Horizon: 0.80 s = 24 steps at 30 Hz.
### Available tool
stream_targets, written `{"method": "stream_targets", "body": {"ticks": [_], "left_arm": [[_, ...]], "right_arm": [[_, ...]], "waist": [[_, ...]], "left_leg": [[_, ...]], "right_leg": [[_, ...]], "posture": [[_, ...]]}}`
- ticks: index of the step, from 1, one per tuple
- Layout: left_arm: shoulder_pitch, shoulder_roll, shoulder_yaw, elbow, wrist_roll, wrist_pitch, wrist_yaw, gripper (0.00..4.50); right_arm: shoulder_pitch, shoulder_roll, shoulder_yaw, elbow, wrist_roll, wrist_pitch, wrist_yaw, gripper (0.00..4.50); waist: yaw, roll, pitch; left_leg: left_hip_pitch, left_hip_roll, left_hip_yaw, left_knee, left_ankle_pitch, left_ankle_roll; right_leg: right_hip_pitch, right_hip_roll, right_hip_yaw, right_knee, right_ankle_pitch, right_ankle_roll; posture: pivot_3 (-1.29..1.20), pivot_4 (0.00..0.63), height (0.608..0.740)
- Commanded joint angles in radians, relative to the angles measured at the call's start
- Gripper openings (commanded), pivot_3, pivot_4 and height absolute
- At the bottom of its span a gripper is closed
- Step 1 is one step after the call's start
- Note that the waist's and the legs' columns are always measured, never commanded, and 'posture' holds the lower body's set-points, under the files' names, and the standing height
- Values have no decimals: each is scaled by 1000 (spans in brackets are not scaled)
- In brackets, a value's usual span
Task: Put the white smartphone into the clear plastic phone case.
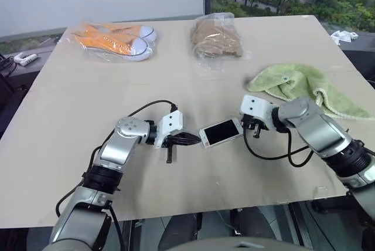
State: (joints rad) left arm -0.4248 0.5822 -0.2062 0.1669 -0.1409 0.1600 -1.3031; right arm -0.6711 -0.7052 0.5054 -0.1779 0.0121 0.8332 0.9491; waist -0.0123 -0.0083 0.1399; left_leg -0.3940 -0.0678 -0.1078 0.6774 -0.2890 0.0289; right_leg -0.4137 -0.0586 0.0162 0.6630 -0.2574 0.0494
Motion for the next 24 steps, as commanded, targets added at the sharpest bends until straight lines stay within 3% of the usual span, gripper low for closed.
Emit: {"method": "stream_targets", "body": {"ticks": [1,2,5,8,11,17,24], "left_arm": [[-12,23,20,-20,-9,-27,9,0],[-15,35,30,-8,-9,-33,10,0],[-16,68,53,5,-15,-45,7,0],[-7,83,58,-16,-29,-40,6,0],[-5,90,73,-36,-48,-24,9,0],[-22,52,106,-75,-129,32,37,0],[-5,-24,52,-102,-131,47,71,0]], "right_arm": [[17,-19,-48,-72,26,15,18,2490],[31,-38,-66,-84,21,22,9,3214],[74,-75,-137,-107,25,36,-21,3873],[102,-56,-216,-116,61,44,-49,3873],[120,-38,-287,-113,94,33,-72,2979],[173,38,-408,-129,209,-12,-85,89],[337,151,-427,-167,285,-199,-85,26]], "waist": [[-1,0,0],[-2,0,0],[-1,0,0],[0,0,0],[-1,0,0],[-1,0,0],[1,0,0]], "left_leg": [[0,0,0,-1,0,0],[0,0,0,-1,0,0],[0,0,0,-1,0,0],[-1,0,0,-1,0,0],[0,0,0,-1,0,0],[-1,0,0,-1,0,0],[-1,0,0,-1,0,0]], "right_leg": [[0,0,0,0,0,0],[0,0,0,0,0,0],[0,0,0,-1,0,0],[0,0,0,-1,0,0],[0,0,0,-1,0,0],[0,0,0,-1,0,0],[0,0,0,-1,0,0]], "posture": [[0,150,740],[0,150,740],[0,150,740],[0,150,740],[0,150,740],[0,150,740],[0,150,740]]}}
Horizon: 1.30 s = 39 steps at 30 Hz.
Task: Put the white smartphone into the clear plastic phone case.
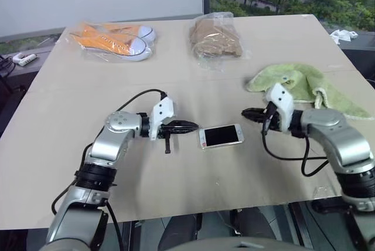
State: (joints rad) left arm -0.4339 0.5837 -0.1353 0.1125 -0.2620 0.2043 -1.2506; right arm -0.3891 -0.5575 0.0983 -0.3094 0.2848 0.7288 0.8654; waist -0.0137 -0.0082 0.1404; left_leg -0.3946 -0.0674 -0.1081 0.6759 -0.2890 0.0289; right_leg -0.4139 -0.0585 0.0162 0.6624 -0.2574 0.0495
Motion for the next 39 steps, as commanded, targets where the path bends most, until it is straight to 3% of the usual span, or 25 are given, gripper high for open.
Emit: {"method": "stream_targets", "body": {"ticks": [1,9,17,28,35,39], "left_arm": [[8,-35,-24,-53,-12,7,24,0],[53,-68,-115,-20,87,-47,79,0],[64,-67,-112,-43,82,-22,108,0],[61,-61,-110,-84,73,20,118,0],[60,-60,-107,-92,69,30,118,0],[57,-58,-105,-93,67,31,117,0]], "right_arm": [[77,4,-12,-32,8,-121,1,26],[133,13,7,89,-14,-276,14,26],[105,111,4,179,40,-285,1,26],[96,116,14,268,21,-277,-13,26],[105,94,48,271,22,-164,-12,26],[91,78,69,270,39,33,-49,26]], "waist": [[3,0,0],[-4,0,0],[0,0,0],[0,0,0],[0,0,-2],[2,0,-4]], "left_leg": [[0,0,0,0,0,0],[2,0,2,1,0,0],[3,0,2,0,0,0],[3,0,2,0,0,0],[4,0,2,0,0,0],[5,0,2,0,0,0]], "right_leg": [[0,0,0,0,0,0],[0,1,2,1,0,0],[1,1,2,1,0,0],[1,1,2,1,0,0],[2,1,2,1,0,0],[3,1,2,1,0,0]], "posture": [[0,150,740],[0,150,740],[0,150,740],[0,150,740],[0,150,740],[0,150,740]]}}
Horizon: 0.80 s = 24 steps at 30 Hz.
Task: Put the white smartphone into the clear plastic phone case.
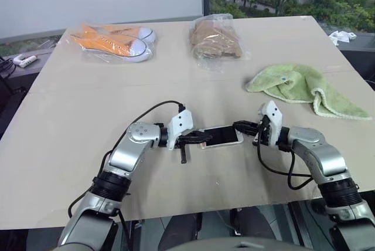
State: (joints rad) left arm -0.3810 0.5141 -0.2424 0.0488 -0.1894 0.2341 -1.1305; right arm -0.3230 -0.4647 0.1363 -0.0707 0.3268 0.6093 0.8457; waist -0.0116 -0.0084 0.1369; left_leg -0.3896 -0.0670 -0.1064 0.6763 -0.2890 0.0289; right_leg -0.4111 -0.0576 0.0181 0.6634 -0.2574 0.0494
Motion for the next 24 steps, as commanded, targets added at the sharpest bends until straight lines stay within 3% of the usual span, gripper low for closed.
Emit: {"method": "stream_targets", "body": {"ticks": [1,5,12,19,24], "left_arm": [[4,12,3,-31,-6,2,-3,0],[6,15,2,-39,-7,7,0,0],[14,18,5,-47,-8,9,5,0],[7,14,3,-29,-5,-4,0,0],[4,10,-1,-16,-3,-15,-3,0]], "right_arm": [[20,-7,29,31,9,181,-36,26],[16,1,60,19,25,252,-51,26],[25,-17,136,-3,-22,263,-75,26],[60,13,28,-67,42,123,-35,26],[128,-70,42,-102,55,76,66,26]], "waist": [[0,0,-1],[0,0,-2],[-1,-2,-10],[-1,-3,-13],[-2,-2,-13]], "left_leg": [[1,0,0,0,0,0],[10,0,0,-4,0,0],[11,0,0,-5,0,0],[12,0,0,-5,0,0],[11,0,0,-6,0,0]], "right_leg": [[1,0,0,0,0,0],[10,0,1,-2,0,0],[10,0,1,-2,0,0],[11,0,1,-2,0,0],[10,0,1,-3,0,0]], "posture": [[0,150,740],[0,150,740],[0,150,740],[0,150,740],[0,150,740]]}}
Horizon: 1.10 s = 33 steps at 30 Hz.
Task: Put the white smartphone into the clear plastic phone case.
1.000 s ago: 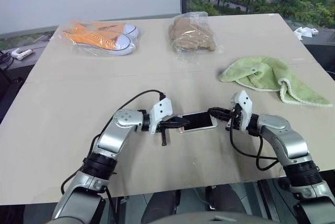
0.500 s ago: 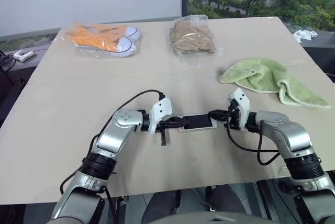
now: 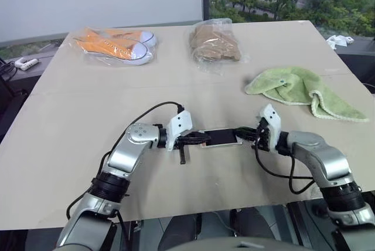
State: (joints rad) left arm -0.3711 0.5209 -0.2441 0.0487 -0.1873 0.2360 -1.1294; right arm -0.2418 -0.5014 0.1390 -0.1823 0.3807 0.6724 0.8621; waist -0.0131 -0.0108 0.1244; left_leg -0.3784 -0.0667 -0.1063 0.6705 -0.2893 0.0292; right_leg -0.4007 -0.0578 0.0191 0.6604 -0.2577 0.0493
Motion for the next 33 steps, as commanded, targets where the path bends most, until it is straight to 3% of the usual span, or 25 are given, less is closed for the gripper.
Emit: {"method": "stream_targets", "body": {"ticks": [1,13,22,33], "left_arm": [[-6,2,1,-15,-4,-18,-4,0],[-9,-4,-5,-30,0,-6,4,0],[-3,-2,-2,-41,-1,3,6,0],[-4,-4,-2,-41,-1,2,6,0]], "right_arm": [[54,-44,44,8,0,12,56,26],[16,-94,141,63,-78,119,-4,26],[-20,-124,205,86,-134,195,-60,26],[9,-171,257,77,-146,110,-1,26]], "waist": [[0,0,0],[0,-1,-1],[5,-3,-3],[27,-5,-6]], "left_leg": [[0,0,0,0,0,0],[1,0,0,0,0,0],[17,1,-1,-3,-3,5],[18,0,-4,-3,-4,6]], "right_leg": [[0,0,0,0,0,0],[1,0,0,0,0,0],[17,-1,-1,-4,0,0],[21,-1,-5,-9,0,0]], "posture": [[0,150,740],[0,150,740],[0,150,740],[0,150,740]]}}
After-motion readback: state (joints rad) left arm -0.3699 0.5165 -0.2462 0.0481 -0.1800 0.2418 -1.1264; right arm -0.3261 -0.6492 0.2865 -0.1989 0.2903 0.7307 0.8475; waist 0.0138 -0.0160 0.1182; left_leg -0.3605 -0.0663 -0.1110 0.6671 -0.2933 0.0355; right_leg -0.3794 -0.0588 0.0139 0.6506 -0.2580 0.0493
